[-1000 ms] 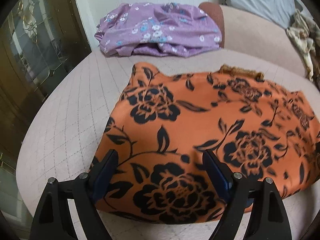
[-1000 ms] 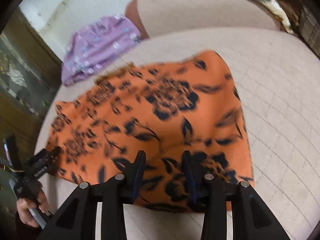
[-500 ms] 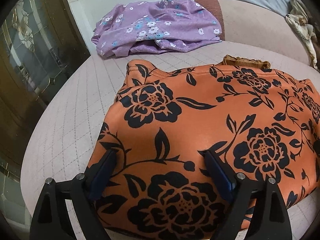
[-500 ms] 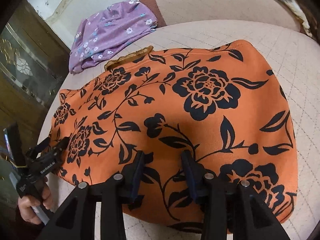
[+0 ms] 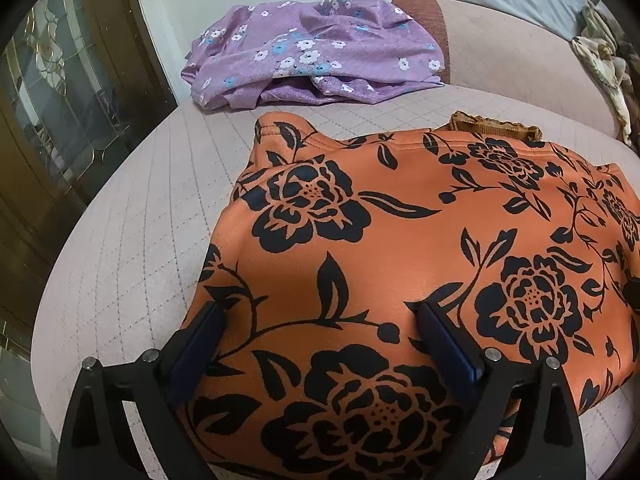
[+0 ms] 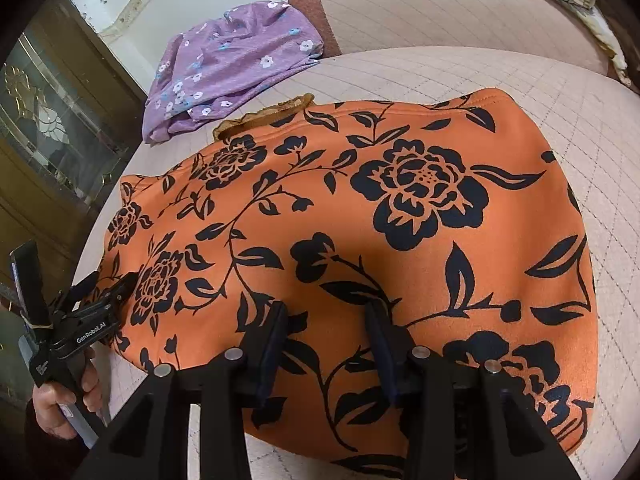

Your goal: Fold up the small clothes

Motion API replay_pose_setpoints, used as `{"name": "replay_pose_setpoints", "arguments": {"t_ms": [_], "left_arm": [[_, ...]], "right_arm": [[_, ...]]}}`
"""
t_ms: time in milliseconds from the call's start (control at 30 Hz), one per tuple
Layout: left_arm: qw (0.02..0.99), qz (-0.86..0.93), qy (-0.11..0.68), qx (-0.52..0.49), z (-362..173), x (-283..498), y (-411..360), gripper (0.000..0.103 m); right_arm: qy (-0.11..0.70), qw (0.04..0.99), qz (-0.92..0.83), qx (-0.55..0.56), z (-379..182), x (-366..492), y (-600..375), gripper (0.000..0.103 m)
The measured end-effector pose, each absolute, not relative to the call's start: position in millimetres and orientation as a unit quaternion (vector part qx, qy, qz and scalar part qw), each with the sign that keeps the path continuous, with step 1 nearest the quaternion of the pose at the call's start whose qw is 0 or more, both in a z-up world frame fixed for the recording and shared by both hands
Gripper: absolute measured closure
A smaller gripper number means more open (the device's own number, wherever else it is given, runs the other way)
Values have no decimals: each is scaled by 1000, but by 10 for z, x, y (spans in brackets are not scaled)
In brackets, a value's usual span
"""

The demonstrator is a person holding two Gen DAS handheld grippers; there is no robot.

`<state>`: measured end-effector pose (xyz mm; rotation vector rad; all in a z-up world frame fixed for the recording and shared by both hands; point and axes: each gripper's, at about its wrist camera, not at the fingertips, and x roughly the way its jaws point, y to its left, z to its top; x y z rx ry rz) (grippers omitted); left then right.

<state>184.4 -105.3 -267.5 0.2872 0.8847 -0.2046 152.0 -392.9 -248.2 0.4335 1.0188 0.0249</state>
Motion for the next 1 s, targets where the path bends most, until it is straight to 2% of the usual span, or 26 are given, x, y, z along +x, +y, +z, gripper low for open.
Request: {"name": "replay_pose_setpoints", "arguments": {"t_ms": [233, 1000], "left_arm": [[891, -98, 427, 120, -2712, 1865, -997, 0], [894, -106, 419, 115, -2729, 1835, -966, 0]], "right_arm": [[480, 854, 12, 201, -2478, 1497, -3910, 58], [470, 863, 17, 186, -2466, 1357, -3902, 58]]}}
